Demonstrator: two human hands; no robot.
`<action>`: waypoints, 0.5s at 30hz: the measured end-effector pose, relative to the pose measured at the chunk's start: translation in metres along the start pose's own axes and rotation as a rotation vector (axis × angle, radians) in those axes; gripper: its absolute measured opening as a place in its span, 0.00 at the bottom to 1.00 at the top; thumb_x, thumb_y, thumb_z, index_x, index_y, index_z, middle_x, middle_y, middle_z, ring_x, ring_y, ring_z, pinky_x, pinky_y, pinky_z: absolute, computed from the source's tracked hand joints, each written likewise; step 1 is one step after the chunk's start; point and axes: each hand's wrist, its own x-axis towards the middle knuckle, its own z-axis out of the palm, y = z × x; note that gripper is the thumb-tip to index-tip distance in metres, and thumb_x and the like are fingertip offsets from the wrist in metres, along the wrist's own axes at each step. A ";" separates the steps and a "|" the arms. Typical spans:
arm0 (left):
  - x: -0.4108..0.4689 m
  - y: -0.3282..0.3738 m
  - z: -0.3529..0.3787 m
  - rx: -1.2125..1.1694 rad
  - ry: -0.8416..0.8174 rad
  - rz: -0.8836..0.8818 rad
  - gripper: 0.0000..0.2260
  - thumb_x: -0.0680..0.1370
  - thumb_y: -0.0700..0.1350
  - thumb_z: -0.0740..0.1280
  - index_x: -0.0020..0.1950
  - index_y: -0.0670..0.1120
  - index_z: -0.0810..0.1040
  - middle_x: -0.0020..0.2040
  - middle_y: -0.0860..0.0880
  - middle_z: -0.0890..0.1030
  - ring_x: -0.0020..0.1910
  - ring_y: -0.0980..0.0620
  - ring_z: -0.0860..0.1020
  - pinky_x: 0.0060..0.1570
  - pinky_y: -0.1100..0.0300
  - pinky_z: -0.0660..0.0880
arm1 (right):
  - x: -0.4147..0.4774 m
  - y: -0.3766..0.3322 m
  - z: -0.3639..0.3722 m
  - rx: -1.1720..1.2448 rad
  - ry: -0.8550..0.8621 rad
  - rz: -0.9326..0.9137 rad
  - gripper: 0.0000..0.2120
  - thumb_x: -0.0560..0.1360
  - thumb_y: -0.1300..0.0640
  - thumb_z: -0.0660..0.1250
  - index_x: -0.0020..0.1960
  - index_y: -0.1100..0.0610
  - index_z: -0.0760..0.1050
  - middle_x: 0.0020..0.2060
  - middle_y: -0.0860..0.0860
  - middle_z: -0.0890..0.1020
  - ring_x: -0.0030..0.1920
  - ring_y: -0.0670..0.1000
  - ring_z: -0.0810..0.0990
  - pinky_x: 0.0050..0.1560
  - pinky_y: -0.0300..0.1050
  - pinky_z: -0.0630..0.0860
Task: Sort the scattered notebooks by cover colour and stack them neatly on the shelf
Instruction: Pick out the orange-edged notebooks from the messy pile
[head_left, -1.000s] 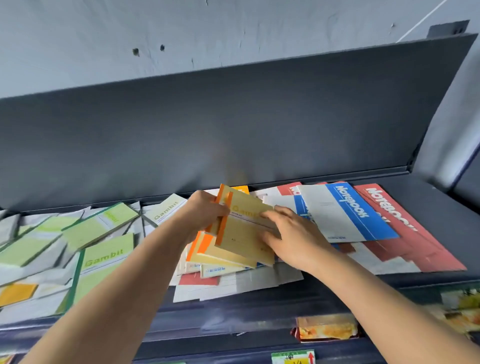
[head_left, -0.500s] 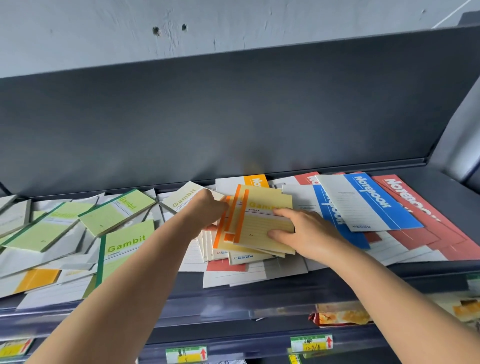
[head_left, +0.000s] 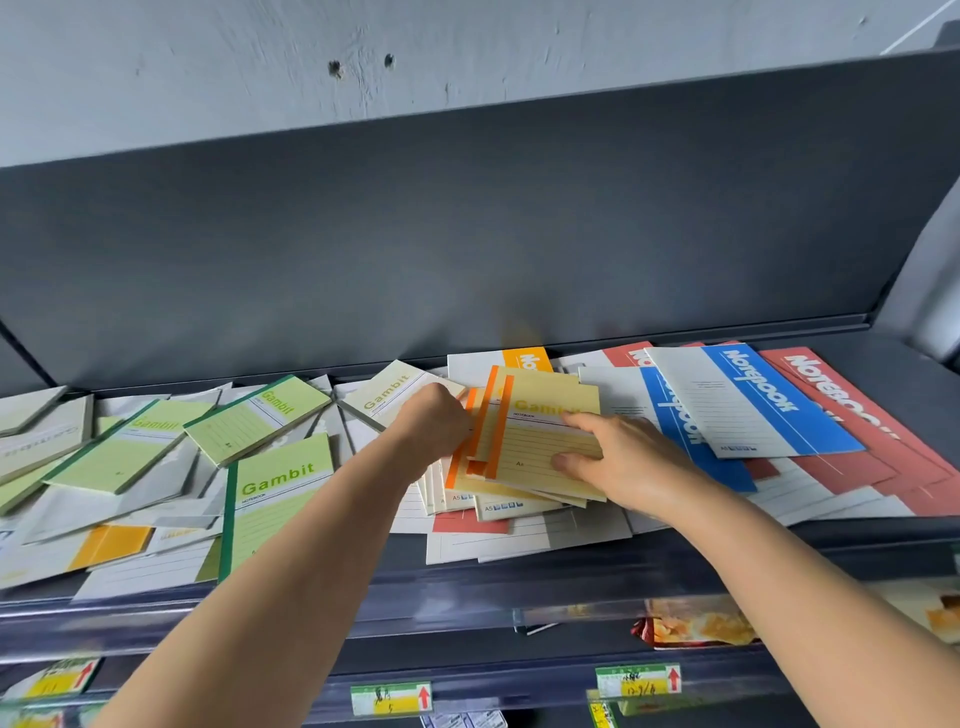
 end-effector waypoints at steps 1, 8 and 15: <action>0.000 -0.002 0.000 -0.038 -0.029 -0.023 0.12 0.77 0.44 0.62 0.57 0.41 0.76 0.50 0.44 0.82 0.49 0.46 0.82 0.50 0.50 0.81 | 0.000 0.000 0.000 0.007 -0.005 -0.001 0.29 0.77 0.41 0.62 0.75 0.43 0.60 0.69 0.46 0.71 0.65 0.52 0.71 0.60 0.49 0.73; -0.017 0.019 -0.006 -0.158 -0.146 0.019 0.26 0.70 0.58 0.74 0.60 0.42 0.76 0.50 0.50 0.82 0.51 0.48 0.81 0.45 0.57 0.77 | 0.005 0.013 -0.001 0.148 -0.043 0.042 0.27 0.75 0.42 0.66 0.72 0.42 0.63 0.69 0.45 0.71 0.63 0.51 0.74 0.60 0.51 0.75; -0.037 0.033 0.008 -0.197 -0.192 0.059 0.19 0.69 0.48 0.78 0.51 0.44 0.72 0.48 0.44 0.83 0.43 0.46 0.84 0.46 0.49 0.82 | 0.004 0.022 0.002 0.254 -0.053 0.052 0.30 0.73 0.43 0.69 0.71 0.41 0.60 0.67 0.45 0.72 0.61 0.51 0.74 0.58 0.52 0.76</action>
